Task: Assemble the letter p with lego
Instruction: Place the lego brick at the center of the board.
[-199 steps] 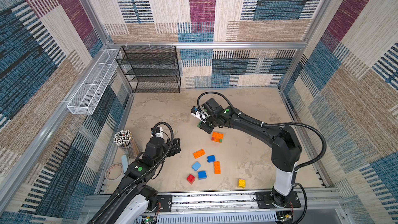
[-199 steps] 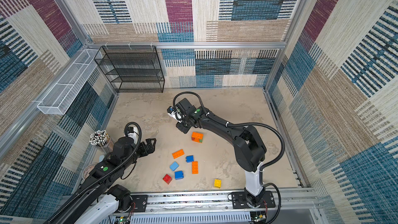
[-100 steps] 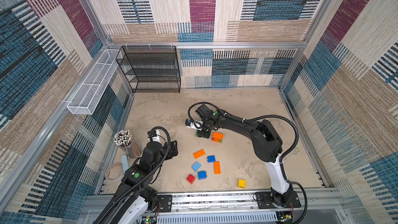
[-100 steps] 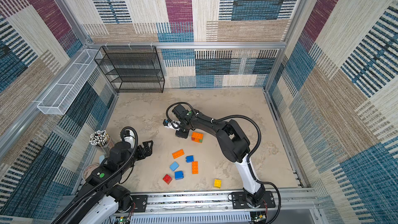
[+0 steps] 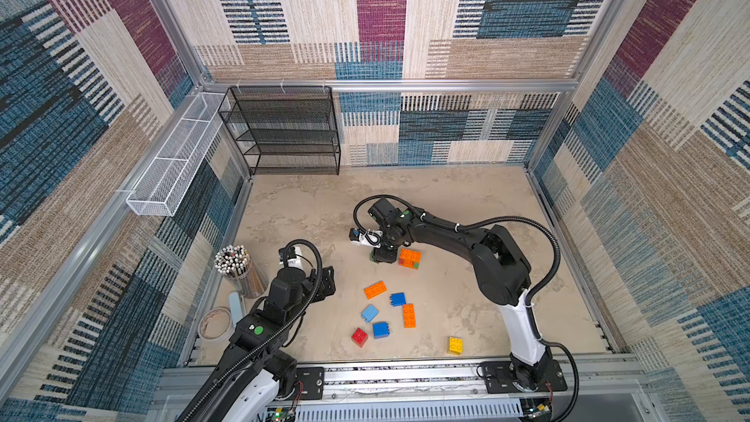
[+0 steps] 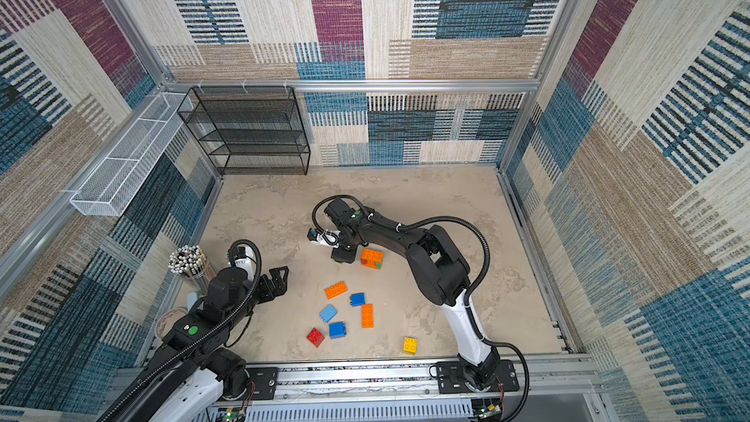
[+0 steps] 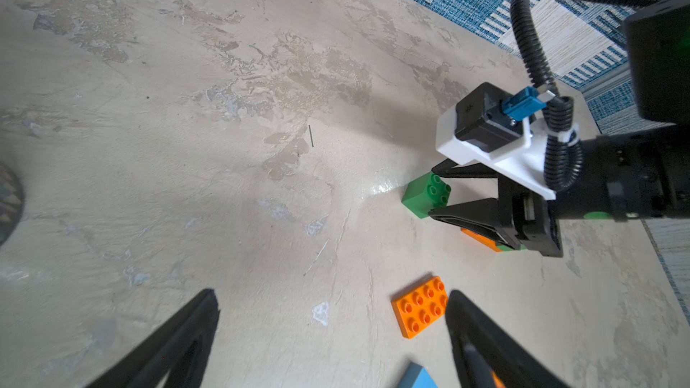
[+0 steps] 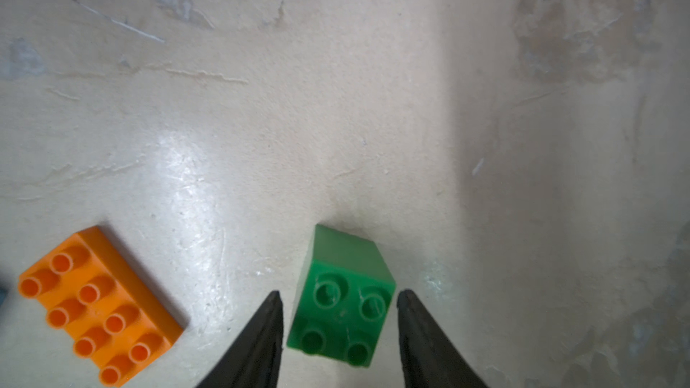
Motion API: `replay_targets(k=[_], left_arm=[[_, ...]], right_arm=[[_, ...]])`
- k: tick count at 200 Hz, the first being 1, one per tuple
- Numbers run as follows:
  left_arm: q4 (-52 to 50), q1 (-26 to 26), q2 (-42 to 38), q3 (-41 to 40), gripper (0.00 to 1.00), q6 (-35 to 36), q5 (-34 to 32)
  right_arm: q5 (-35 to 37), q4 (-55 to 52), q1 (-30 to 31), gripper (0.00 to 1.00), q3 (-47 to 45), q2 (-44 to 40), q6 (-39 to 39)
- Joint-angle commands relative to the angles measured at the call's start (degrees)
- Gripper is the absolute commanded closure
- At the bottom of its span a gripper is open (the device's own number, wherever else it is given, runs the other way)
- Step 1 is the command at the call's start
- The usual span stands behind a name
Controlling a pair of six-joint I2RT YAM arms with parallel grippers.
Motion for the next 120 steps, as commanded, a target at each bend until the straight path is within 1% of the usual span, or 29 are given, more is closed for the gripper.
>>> replay_targets(k=[1,23,35,46,54,65,83,108,120], left_arm=[[0.2,0.1,0.0,0.1,0.03,0.8,-0.7],[0.1,0.2,0.0,0.0,0.03,0.9,-0.9],[0.1,0.1,0.1,0.0,0.03,0.9,-1.0],[0.1,0.2,-0.1,0.0,0.03,1.0,-1.2],[0.1,0.2,-0.1,0.0,0.03,1.0,-1.3],[0.3,0.2,0.0,0.0,0.03,1.2,-1.4],[0.5,0.2,0.2,0.0,0.03,1.5,-1.6],[1.1,0.3,0.9,0.1,0.03,2.2,-1.5],[1.8,0.3,1.3,-0.1,0.03,2.4,-1.1]], right_arm=[[-0.4,-0.7,0.0,0.45,0.5,-3.3,1.5],[-2.5,-1.3,0.0,0.41,-2.3,-10.4,4.9],[-2.9,-1.0,0.2,0.39,-5.2,-15.0,7.9],[-2.2,-0.2,0.5,0.39,-10.2,-19.1,12.2],[-2.4,0.6,0.8,0.38,-13.7,-22.2,16.3],[-2.5,1.7,1.4,0.32,-18.8,-26.5,22.7],[-1.6,2.8,2.9,0.28,-26.2,-33.3,34.4],[4.8,1.4,5.1,0.25,-34.8,-42.0,54.0],[6.2,-0.3,5.4,0.25,-38.7,-46.2,62.9]])
